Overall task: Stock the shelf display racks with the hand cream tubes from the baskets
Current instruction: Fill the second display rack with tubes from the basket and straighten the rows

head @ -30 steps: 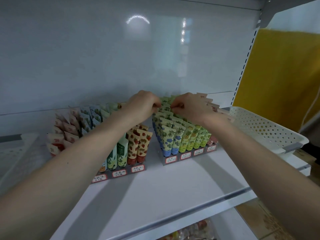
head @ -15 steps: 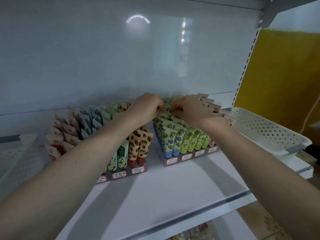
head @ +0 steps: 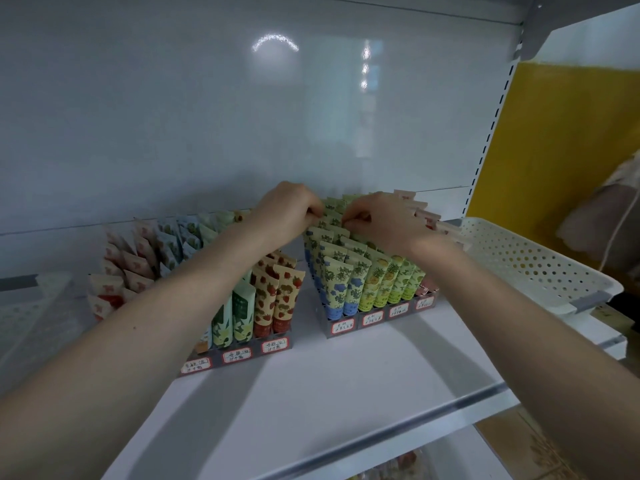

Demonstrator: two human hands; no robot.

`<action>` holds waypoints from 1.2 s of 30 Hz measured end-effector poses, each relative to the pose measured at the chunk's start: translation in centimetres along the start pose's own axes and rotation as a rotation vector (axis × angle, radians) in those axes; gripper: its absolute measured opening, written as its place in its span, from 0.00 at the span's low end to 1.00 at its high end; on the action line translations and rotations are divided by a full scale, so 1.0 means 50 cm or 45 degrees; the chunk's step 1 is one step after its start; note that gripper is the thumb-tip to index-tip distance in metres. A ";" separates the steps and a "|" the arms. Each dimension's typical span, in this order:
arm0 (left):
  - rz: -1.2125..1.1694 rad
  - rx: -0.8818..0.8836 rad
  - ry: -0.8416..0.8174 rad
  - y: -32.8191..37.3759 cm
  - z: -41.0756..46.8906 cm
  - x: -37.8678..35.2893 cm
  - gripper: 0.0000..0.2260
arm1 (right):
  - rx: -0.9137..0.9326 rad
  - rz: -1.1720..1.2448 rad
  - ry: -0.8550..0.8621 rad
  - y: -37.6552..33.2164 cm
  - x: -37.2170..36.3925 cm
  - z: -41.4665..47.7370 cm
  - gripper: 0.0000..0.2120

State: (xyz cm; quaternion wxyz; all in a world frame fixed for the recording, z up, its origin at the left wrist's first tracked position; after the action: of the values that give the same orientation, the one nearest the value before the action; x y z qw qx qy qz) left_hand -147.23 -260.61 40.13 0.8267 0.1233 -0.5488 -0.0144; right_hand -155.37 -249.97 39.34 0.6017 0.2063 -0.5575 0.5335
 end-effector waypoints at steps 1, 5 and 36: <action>-0.004 0.017 0.031 -0.008 0.003 0.009 0.08 | -0.019 0.046 0.027 0.005 0.009 0.002 0.08; 0.012 0.059 0.062 -0.030 0.019 0.027 0.08 | -0.065 0.068 0.100 0.014 0.033 0.023 0.08; 0.077 0.090 0.050 -0.078 0.072 0.032 0.11 | -0.100 -0.007 0.065 0.023 0.030 0.097 0.11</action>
State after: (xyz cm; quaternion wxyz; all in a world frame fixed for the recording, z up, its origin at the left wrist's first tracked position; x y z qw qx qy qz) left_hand -149.44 -265.31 42.06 0.8324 0.1360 -0.5362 0.0324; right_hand -158.83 -253.06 41.71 0.6249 0.1705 -0.5618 0.5145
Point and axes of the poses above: each hand's wrist, its own z-axis towards the middle knuckle, its own x-axis out of the back of the hand, y = z × x, the point moved 5 cm from there along z, towards the middle knuckle, and after that the axes turned 4 degrees about -y, right-handed, at the moved point
